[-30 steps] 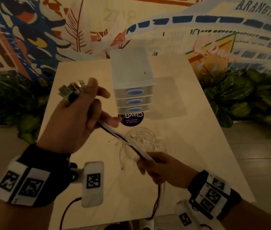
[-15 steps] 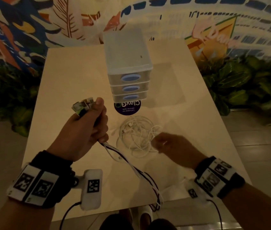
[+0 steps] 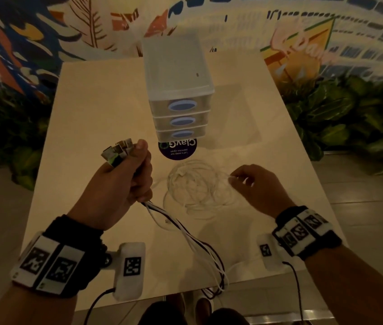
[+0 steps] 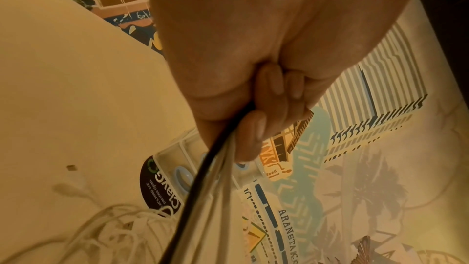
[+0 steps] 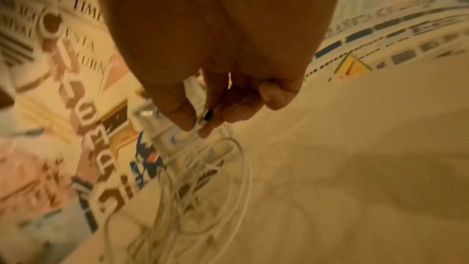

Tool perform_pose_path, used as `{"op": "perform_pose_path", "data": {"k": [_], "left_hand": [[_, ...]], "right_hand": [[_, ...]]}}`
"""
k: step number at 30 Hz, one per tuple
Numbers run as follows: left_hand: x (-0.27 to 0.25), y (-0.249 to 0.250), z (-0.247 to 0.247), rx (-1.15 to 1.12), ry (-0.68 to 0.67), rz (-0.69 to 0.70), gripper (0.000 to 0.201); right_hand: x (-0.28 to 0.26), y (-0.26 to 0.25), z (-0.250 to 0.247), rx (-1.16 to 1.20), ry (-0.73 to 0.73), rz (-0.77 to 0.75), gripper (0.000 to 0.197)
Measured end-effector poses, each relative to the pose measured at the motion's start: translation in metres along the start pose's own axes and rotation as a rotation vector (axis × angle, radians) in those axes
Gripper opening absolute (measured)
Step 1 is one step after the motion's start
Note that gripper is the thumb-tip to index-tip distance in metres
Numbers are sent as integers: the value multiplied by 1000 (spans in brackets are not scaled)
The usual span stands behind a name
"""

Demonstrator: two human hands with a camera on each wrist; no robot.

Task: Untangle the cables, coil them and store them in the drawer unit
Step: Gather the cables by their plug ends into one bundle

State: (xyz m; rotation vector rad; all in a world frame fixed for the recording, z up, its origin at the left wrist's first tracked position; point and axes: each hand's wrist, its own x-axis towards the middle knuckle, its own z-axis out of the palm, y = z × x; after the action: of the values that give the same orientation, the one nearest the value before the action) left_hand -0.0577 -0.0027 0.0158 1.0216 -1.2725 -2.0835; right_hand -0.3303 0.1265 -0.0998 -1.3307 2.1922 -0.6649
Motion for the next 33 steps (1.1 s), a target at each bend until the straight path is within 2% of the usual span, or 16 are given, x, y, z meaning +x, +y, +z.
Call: {"op": "perform_pose_path", "data": {"k": [2, 4, 9, 13, 19, 26, 29, 33], "left_hand": [[1, -1, 0, 17, 17, -6, 35], [3, -3, 2, 31, 18, -11, 35], [11, -13, 9, 78, -11, -36, 39], [18, -23, 17, 135, -37, -73, 43], [31, -48, 29, 265, -50, -126, 34], [53, -78, 44, 346, -141, -184, 34], [66, -93, 48, 418, -105, -202, 28], [80, -107, 53, 502, 16, -242, 25]], "right_hand": [[-1, 2, -19, 73, 22, 44, 10], [-2, 8, -28, 107, -23, 76, 11], [-2, 23, -30, 108, -74, 59, 13], [-1, 31, -23, 92, -115, 51, 17], [7, 36, -6, 98, -168, 129, 13], [3, 31, 5, 327, -174, 62, 10], [-2, 28, 8, 383, -185, 36, 11], [-7, 22, 6, 417, -193, -6, 11]]}}
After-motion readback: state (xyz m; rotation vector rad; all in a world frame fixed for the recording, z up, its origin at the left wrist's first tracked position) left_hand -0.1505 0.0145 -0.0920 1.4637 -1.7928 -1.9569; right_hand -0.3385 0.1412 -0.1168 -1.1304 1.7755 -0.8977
